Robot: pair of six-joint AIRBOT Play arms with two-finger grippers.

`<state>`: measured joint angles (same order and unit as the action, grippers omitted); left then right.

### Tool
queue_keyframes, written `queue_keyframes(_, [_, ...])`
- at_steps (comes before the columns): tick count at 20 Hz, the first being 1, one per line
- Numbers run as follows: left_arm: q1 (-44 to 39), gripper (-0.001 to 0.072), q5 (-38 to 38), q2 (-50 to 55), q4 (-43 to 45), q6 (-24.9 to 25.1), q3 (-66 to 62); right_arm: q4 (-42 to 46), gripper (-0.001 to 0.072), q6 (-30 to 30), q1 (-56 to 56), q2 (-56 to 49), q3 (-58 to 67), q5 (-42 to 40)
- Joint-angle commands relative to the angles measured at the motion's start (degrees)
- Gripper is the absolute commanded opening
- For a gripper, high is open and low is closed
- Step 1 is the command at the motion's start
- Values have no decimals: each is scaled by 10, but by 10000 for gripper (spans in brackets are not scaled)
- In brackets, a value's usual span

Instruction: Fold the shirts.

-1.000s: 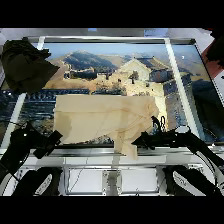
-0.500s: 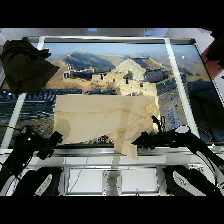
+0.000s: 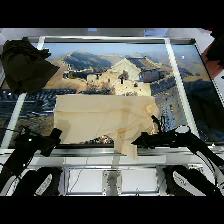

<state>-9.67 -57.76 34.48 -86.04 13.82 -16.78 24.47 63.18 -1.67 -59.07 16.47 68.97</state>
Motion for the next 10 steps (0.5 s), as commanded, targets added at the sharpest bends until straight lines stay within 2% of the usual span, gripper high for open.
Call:
queue_keyframes(1, [0,14,22,-1,6,0,-30,-33,29,-26,-1,2,1,4])
queue_keyframes(2, [0,15,21,-2,21,18,-55,-67,29,-59,1,6,5,15])
queue_keyframes(3, [0,14,18,-3,43,45,-82,-85,29,-64,1,11,17,25])
queue_keyframes(4, [0,14,9,-3,74,68,-113,-80,29,-57,1,19,34,27])
queue_keyframes(6, [0,14,-10,-3,137,75,-167,-48,29,-30,1,35,67,26])
queue_keyframes(8, [0,13,10,-3,180,98,-204,-10,29,-6,1,51,100,24])
queue_keyframes(10, [0,13,46,-3,181,139,-228,8,29,22,1,57,139,31])
